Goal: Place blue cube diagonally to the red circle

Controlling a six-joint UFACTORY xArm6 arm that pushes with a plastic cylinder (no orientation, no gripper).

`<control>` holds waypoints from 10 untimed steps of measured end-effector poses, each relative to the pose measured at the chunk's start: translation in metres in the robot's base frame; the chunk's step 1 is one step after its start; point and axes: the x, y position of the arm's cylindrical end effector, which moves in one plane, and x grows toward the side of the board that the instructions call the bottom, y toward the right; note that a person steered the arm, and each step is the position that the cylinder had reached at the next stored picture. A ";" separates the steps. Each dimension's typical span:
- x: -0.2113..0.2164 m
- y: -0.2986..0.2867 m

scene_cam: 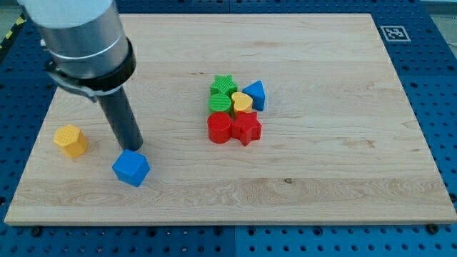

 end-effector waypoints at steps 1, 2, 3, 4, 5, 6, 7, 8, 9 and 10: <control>0.001 -0.006; 0.001 -0.006; 0.014 -0.006; 0.021 -0.006; 0.046 -0.003; 0.046 0.001; 0.047 0.043; 0.052 0.041; 0.065 0.014; 0.099 0.028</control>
